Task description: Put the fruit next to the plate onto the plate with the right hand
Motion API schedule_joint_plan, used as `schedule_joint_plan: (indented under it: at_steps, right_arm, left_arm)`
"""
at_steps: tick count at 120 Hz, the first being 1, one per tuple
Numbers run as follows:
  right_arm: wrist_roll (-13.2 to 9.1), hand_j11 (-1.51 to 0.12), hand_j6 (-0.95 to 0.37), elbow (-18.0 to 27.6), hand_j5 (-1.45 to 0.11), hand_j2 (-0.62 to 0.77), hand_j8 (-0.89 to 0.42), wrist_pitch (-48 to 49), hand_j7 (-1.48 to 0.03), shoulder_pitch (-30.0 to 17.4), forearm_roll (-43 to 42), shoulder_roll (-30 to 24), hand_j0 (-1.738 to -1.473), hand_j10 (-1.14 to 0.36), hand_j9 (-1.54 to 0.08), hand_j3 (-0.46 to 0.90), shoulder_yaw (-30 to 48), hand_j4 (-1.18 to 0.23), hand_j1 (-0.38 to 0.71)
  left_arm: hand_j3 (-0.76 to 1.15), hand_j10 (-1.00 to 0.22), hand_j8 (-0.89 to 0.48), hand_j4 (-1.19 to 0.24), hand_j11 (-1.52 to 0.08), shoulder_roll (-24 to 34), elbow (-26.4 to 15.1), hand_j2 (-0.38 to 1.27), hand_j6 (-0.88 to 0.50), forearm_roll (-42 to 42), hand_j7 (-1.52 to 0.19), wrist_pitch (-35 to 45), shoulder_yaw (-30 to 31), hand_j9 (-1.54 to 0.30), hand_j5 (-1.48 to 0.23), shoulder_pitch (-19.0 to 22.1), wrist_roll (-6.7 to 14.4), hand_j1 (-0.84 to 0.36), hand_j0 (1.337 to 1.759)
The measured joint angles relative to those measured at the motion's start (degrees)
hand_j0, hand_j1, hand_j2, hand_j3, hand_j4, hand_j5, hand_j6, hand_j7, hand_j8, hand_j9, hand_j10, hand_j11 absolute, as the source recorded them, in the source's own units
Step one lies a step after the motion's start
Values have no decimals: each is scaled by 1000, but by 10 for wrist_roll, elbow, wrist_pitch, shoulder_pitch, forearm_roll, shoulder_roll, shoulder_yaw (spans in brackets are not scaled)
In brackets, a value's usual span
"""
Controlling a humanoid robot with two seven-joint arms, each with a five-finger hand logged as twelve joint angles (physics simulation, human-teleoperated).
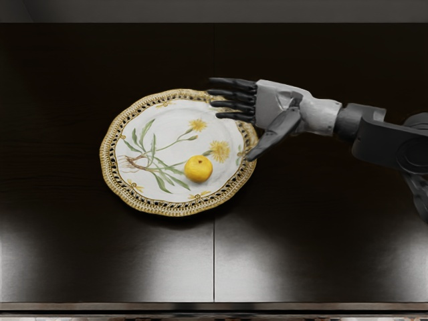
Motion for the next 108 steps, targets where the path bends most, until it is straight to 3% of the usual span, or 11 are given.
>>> schedule_joint_plan:
  at_steps: [53, 108]
  right_arm:
    - [0, -38, -28, -4, -38, -3, -28, 8, -38, -216, 114, -87, -1658, -28, -38, 0, 184, -29, -315]
    - [0, -34, -25, -6, -34, -4, -25, 8, -34, -246, 134, -105, -1658, -25, -34, 0, 218, -25, -318]
  left_arm:
    - [0, -8, -9, -9, -11, 0, -2, 2, -9, 0, -11, 0, -1, -11, -11, -1, 0, 339, 1658]
    - [0, -9, -9, -9, -11, 0, -2, 2, -9, 0, -11, -1, -1, -11, -11, -1, 0, 339, 1658]
